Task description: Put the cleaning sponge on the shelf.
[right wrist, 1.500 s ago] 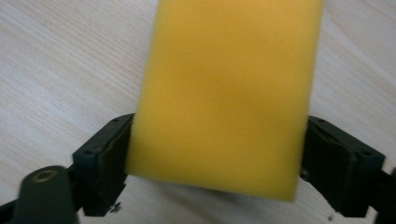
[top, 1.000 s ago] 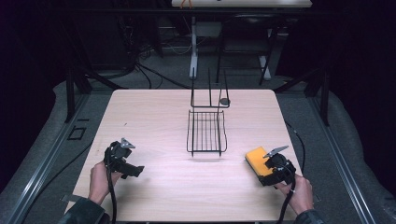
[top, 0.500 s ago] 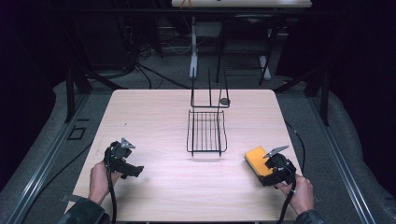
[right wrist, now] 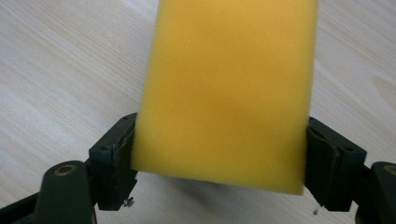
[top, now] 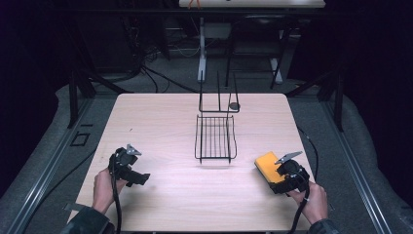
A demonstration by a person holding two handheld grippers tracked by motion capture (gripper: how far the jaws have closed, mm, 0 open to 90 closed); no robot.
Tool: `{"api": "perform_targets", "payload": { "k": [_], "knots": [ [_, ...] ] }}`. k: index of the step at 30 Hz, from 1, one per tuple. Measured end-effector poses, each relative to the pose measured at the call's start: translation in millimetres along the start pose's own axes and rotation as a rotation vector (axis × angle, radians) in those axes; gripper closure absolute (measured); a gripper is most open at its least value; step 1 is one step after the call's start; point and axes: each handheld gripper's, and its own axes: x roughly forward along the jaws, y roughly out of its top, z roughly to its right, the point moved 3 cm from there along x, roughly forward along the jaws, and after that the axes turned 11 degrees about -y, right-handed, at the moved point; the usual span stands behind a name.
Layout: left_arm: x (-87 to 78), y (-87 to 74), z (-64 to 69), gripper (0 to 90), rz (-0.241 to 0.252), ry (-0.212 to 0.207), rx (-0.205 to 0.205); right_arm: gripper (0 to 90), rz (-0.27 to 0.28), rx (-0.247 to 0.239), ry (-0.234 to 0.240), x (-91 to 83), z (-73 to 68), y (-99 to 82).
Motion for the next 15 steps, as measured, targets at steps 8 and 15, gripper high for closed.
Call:
{"api": "perform_targets", "payload": {
  "k": [8,15],
  "knots": [
    [0.5,0.1,0.4,2.5,-0.004,-0.008,0.001,22.5,0.025,0.003,0.004,-5.2,1.2,3.6],
    [1.0,0.5,0.8,2.0,-0.005,-0.009,0.005,22.5,0.051,0.000,0.003,-12.8,1.2,8.7]
  ]
}}
